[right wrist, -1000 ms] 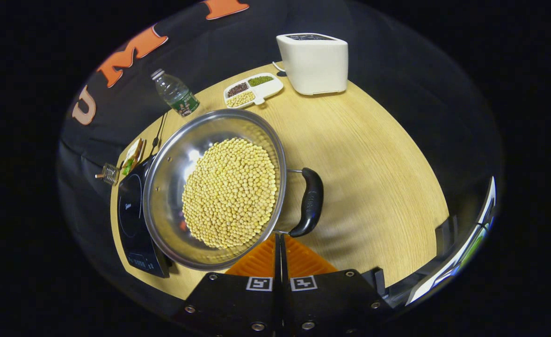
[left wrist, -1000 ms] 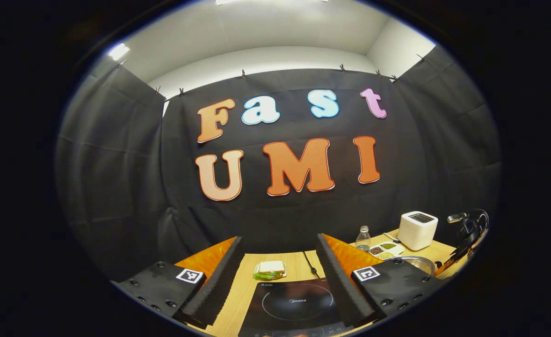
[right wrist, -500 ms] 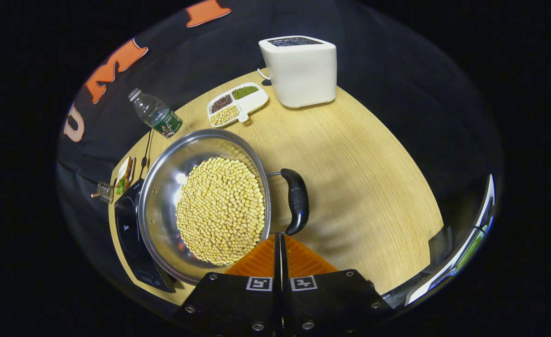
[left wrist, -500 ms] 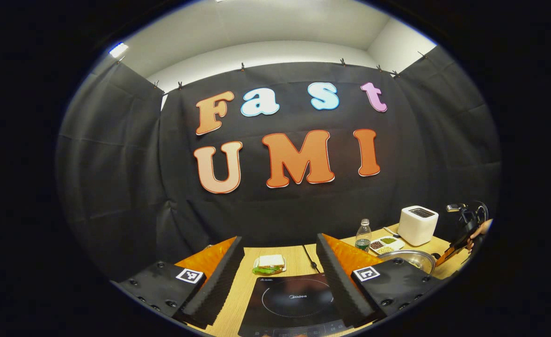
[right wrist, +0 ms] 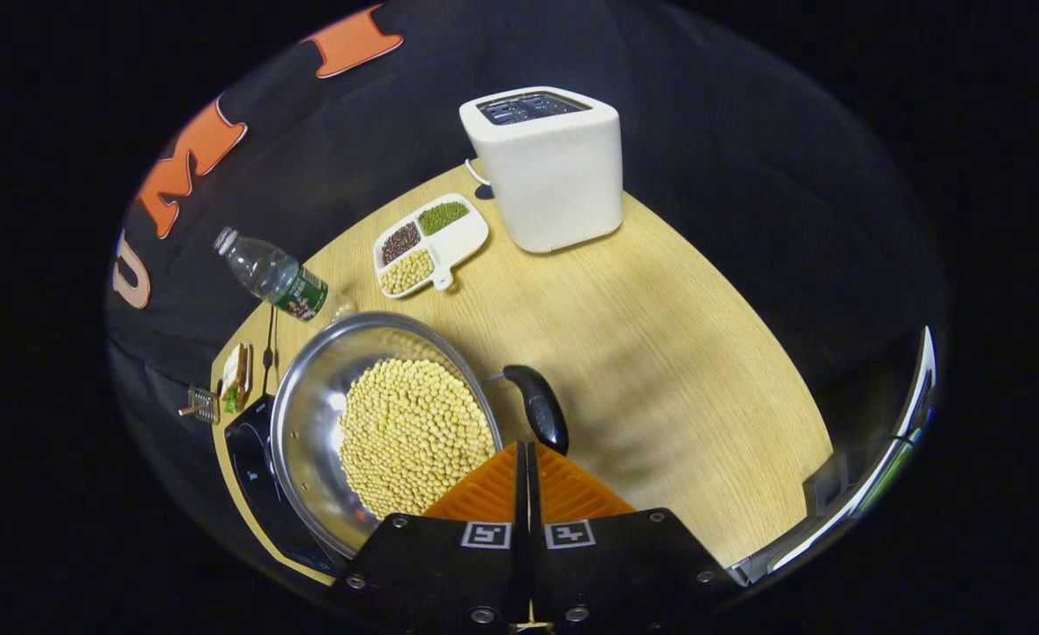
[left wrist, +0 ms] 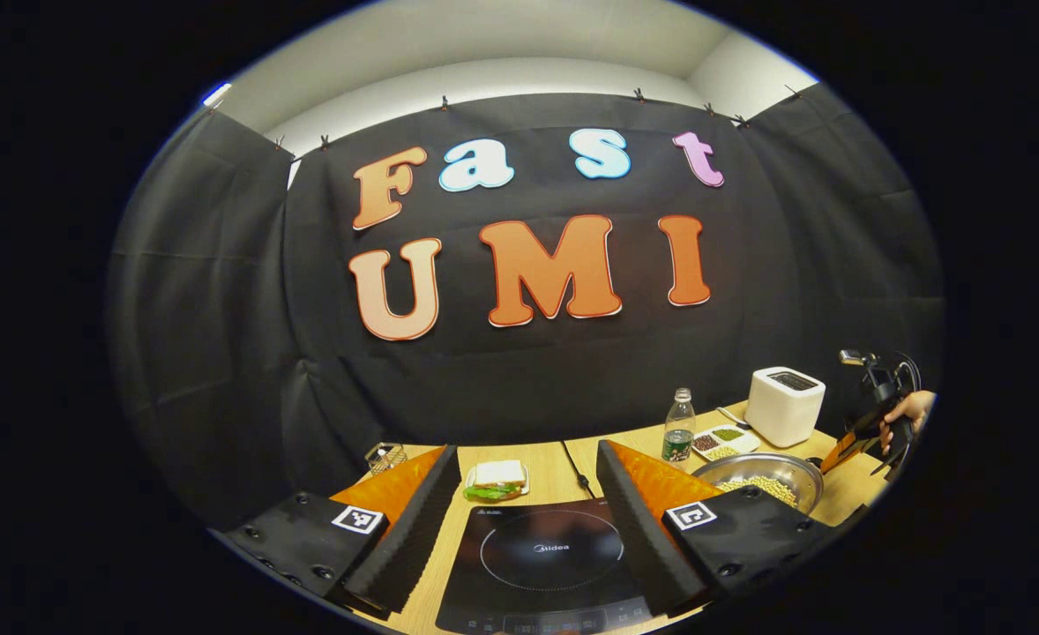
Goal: First push the handle of the pot to place it horizontally, then grasp the pot with both hands and set it on the induction cooktop.
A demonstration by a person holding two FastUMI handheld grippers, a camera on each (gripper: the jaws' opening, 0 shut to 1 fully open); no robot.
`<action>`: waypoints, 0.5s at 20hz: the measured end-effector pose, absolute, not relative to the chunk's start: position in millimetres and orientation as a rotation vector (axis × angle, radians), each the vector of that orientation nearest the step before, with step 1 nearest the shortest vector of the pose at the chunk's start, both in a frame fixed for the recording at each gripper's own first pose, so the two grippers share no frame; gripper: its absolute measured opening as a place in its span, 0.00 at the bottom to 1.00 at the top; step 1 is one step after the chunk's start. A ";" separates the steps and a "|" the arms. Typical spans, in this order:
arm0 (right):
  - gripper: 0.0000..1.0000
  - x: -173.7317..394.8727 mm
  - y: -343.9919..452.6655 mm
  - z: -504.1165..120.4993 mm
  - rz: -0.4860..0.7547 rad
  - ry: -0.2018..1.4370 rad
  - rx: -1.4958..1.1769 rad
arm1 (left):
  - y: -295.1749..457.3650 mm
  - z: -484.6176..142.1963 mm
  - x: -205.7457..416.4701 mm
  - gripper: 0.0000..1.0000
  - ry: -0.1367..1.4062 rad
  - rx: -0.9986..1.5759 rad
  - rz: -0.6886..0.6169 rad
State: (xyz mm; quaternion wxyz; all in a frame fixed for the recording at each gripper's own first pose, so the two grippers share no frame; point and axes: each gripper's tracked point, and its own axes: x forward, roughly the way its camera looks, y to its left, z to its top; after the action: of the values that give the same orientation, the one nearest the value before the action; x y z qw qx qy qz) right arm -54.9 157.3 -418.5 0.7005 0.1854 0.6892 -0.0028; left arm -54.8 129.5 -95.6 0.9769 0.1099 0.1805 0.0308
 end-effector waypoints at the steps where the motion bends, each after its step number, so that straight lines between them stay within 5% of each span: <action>1: 0.00 -52.9 158.1 -421.0 -0.001 1.533 0.404 | 127.3 -102.1 -53.9 1.00 0.377 0.217 0.058; 10: 0.00 -73.2 144.3 -412.0 0.059 1.554 0.297 | 113.9 -133.5 -41.5 1.00 0.449 0.206 0.032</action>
State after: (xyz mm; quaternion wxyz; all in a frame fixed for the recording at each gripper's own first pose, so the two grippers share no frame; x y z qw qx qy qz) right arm -73.2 144.3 -412.0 0.7026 0.1335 0.6985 0.0264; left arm -41.5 113.9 -133.5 0.9695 0.1021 0.2222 0.0159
